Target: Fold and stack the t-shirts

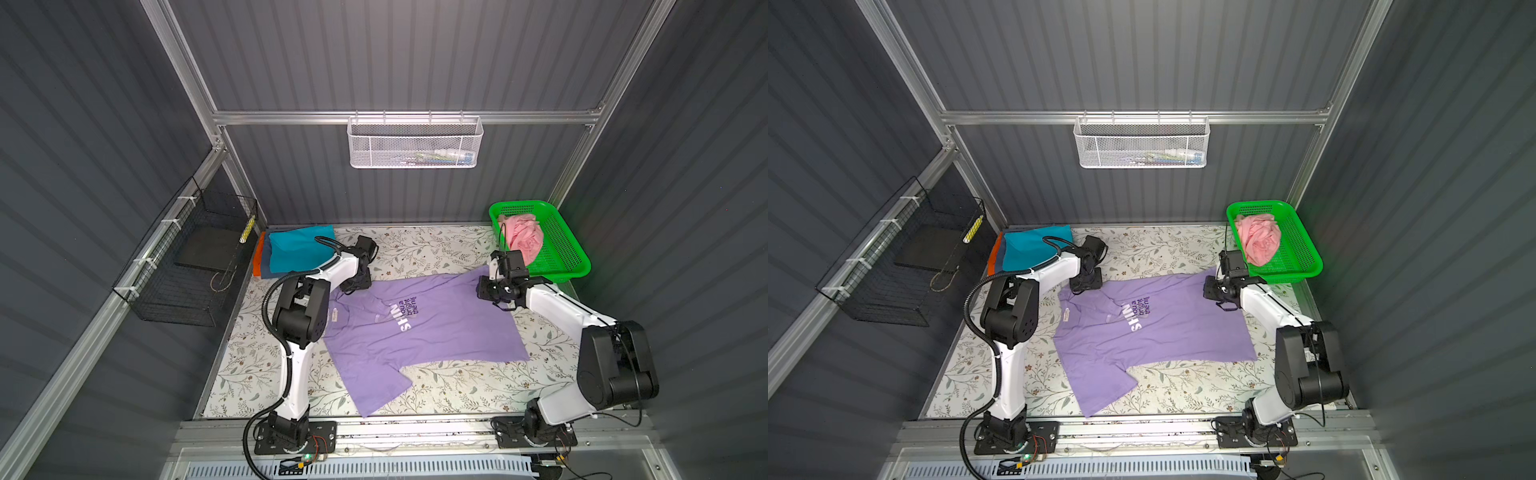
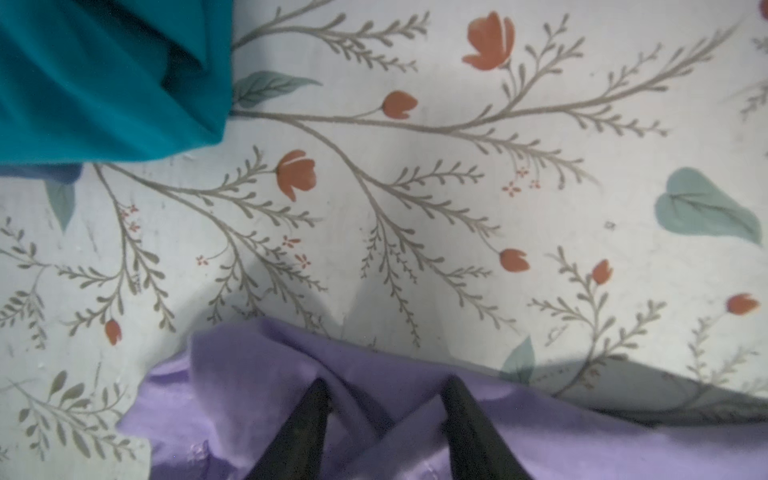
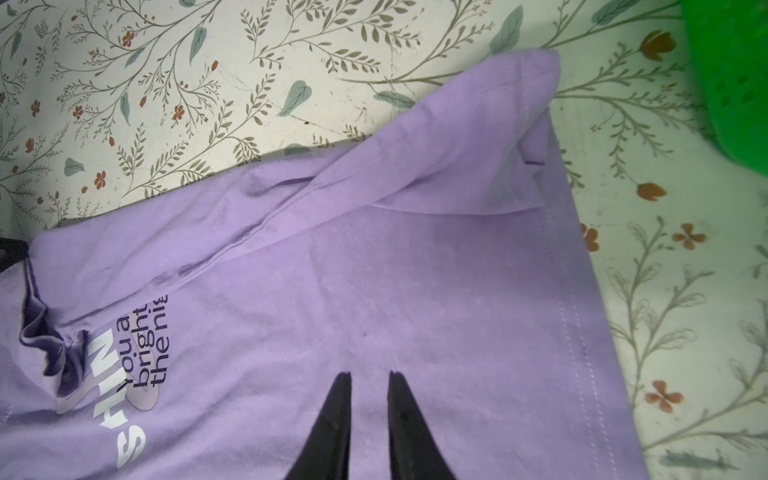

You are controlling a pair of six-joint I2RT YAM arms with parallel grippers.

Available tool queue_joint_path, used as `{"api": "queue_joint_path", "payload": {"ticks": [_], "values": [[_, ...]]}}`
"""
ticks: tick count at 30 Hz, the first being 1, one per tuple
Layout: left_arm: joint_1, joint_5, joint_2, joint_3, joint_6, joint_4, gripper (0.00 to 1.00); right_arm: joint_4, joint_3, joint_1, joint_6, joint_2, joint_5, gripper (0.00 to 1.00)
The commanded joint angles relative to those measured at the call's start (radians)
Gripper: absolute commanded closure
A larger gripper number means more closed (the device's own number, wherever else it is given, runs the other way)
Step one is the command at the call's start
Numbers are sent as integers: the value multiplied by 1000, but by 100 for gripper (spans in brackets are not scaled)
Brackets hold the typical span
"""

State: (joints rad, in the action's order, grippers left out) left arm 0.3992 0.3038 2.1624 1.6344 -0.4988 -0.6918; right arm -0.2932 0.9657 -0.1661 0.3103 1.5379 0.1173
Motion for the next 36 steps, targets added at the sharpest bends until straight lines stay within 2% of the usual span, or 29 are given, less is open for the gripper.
{"api": "queue_joint_path", "payload": {"ticks": [1,3,9,11,13,16,17,22,29,36], "values": [[1,-35,12,1,8,0,76,-8,33,-7,4,16,5,79],[1,-35,-3,-6,6,5,83,-10,33,-9,4,17,4,79],[1,-23,-44,-8,11,-2,85,-14,33,-16,6,16,2,80],[1,-30,-52,-10,12,0,77,-15,31,-20,7,15,0,79],[1,-43,-55,-13,12,2,61,-17,31,-23,7,13,-3,80],[1,-53,-48,-18,9,2,58,-18,31,-24,7,11,-6,80],[1,-54,-44,-18,8,-3,61,-19,31,-26,5,10,-8,80],[1,-55,-47,-33,-3,-3,88,-22,36,-35,0,7,-24,80],[1,0,-100,-29,-7,-35,94,-21,36,-38,4,10,-21,80],[7,24,-217,-109,-16,-34,96,-21,35,-44,4,6,-21,80]]}}
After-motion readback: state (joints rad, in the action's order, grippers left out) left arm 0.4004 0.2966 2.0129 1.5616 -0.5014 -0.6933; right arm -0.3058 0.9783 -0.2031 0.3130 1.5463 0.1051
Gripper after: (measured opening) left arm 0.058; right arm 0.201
